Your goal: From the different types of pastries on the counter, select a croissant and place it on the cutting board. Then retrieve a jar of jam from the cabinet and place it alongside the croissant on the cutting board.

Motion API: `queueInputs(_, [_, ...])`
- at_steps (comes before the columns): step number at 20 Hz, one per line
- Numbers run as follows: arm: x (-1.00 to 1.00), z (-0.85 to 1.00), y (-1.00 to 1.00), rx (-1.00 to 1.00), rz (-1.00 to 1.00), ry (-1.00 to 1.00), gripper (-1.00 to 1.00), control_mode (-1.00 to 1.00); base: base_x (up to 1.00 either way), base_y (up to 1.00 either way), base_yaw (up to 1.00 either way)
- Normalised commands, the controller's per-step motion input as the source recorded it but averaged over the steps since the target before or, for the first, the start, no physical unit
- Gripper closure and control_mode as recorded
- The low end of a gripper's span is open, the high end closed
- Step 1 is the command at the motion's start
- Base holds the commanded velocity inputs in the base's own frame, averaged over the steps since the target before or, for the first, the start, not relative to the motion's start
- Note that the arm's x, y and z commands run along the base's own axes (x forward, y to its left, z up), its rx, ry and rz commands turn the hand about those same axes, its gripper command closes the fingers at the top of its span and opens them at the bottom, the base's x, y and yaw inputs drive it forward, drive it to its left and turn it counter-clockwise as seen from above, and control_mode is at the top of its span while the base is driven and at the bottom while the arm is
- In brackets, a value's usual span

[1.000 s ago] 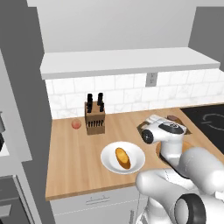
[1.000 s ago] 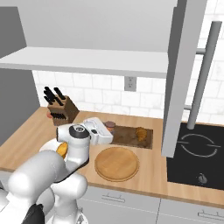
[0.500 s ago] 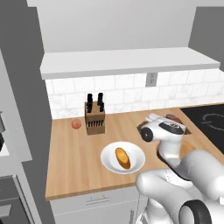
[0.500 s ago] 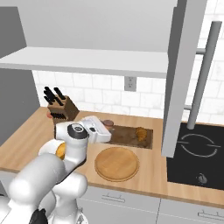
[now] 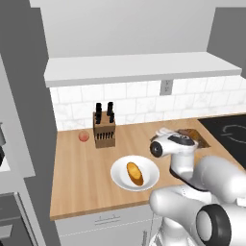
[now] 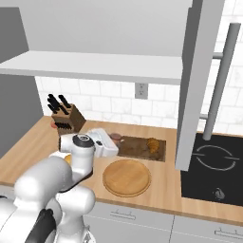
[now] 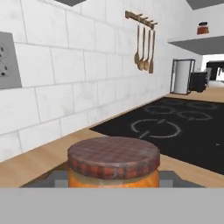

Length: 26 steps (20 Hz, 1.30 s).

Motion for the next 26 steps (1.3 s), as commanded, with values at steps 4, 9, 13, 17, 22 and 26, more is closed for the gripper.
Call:
queueInputs(4, [0.0,-1.0,0.01,0.0,0.01,-0.12,1.0,-1.0,0.0,0.0,0.0])
queueInputs(9, [0.09,-0.48,0.0,0.0,0.0,-0.06,1.0,-1.0,0.0,0.0,0.0])
queueInputs(13, [0.36,-0.04,0.0,0.0,0.0,0.0,1.0,-1.0,0.0,0.0,0.0])
queueInputs(17, [0.2,-0.37,0.0,0.0,0.0,0.0,1.0,-1.0,0.0,0.0,0.0])
queueInputs(22, [0.09,-0.35,0.0,0.0,0.0,0.0,1.0,-1.0,0.0,0.0,0.0])
queueInputs(26, [0.07,-0.13,0.0,0.0,0.0,0.0,1.0,-1.0,0.0,0.0,0.0])
